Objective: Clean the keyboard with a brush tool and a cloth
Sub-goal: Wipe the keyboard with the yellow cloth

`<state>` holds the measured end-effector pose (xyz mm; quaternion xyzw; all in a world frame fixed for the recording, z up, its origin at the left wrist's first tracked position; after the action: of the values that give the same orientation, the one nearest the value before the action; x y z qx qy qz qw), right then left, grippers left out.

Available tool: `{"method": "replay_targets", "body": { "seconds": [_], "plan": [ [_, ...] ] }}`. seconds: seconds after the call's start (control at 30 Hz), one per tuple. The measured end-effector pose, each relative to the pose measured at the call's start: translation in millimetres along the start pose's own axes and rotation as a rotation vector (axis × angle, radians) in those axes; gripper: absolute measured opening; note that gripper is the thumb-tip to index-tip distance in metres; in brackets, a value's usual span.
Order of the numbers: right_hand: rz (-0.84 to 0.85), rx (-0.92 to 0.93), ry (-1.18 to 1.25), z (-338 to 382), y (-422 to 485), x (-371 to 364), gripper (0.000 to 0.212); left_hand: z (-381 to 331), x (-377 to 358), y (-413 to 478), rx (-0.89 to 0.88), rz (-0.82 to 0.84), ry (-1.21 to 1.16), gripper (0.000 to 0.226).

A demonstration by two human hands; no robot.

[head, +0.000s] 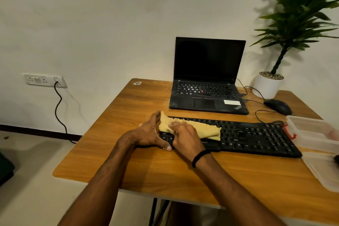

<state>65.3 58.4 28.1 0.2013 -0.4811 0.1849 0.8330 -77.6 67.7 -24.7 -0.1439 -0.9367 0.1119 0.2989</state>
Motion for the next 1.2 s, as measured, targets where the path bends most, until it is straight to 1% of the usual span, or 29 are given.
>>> {"method": "replay_targets", "body": {
  "seconds": [0.07,0.1,0.13,0.17,0.2,0.27,0.3,0.33,0.37,0.4,0.43,0.5,0.57,0.6,0.63,0.77,0.83,0.97,1.03,1.13,1.2],
  "plan": [
    [0.119,0.085,0.008,13,-11,-15,0.041,0,0,-1,-0.009,0.003,0.025,0.147],
    [0.135,0.078,0.049,11,-13,-11,0.039,-2,0,-3,-0.009,-0.007,0.049,0.150],
    [0.100,0.042,0.084,3,-9,1,0.033,-4,0,-5,-0.008,-0.024,0.060,0.153],
    [0.009,0.002,0.124,-7,-4,18,0.026,-5,0,-6,-0.012,-0.037,0.058,0.156],
    [-0.130,-0.049,0.147,-16,2,37,0.020,-6,0,-8,-0.017,-0.045,0.056,0.158],
    [-0.441,-0.211,0.176,-35,4,75,0.017,-8,-1,-8,-0.030,-0.051,0.089,0.160],
    [-0.568,-0.296,0.196,-43,2,88,0.018,-9,-1,-8,-0.032,-0.056,0.116,0.161],
    [-0.655,-0.362,0.212,-51,2,94,0.019,-8,-1,-7,-0.037,-0.059,0.131,0.162],
    [-0.698,-0.400,0.218,-56,5,97,0.021,-7,-1,-5,-0.045,-0.060,0.124,0.164],
    [-0.697,-0.406,0.208,-57,12,95,0.023,-6,-1,-4,-0.047,-0.062,0.117,0.166],
    [-0.647,-0.381,0.165,-51,20,90,0.026,-5,0,-3,-0.044,-0.075,0.131,0.168],
    [-0.442,-0.240,0.035,-28,39,58,0.028,-7,0,-4,-0.041,-0.122,0.201,0.167],
    [-0.230,-0.070,-0.053,-5,51,15,0.022,-9,0,-5,-0.043,-0.164,0.245,0.161],
    [-0.153,0.000,-0.103,3,52,-2,0.021,-8,-1,-5,-0.041,-0.181,0.255,0.158],
    [-0.111,0.044,-0.140,7,53,-10,0.023,-7,0,-4,-0.038,-0.194,0.259,0.156],
    [-0.056,0.056,-0.167,5,58,-1,0.032,-3,1,-4,-0.031,-0.194,0.225,0.159],
    [-0.047,-0.005,-0.192,-5,54,7,0.027,-4,0,-5,-0.054,-0.187,0.203,0.161],
    [-0.071,-0.202,-0.213,-53,37,33,0.012,-2,0,-2,-0.070,-0.171,0.196,0.162],
    [-0.094,-0.249,-0.220,-66,32,42,0.012,-3,0,-2,-0.075,-0.171,0.208,0.161],
    [-0.155,-0.242,-0.182,-57,37,38,0.007,-4,-1,-2,-0.063,-0.170,0.222,0.162],
    [-0.188,-0.229,-0.137,-49,41,30,0.015,-2,0,-1,-0.052,-0.167,0.211,0.162]
  ]
}}
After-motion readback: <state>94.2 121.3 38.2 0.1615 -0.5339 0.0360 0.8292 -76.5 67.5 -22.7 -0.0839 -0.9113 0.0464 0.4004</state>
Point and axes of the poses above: each hand's wrist, its own y-axis towards the middle knuckle, its own x-axis out of the back of the hand, z = x × y, the point moved 8 cm from there along y, towards the middle knuckle, and after that the axes turned 5 degrees about z, right-handed, at the moved point
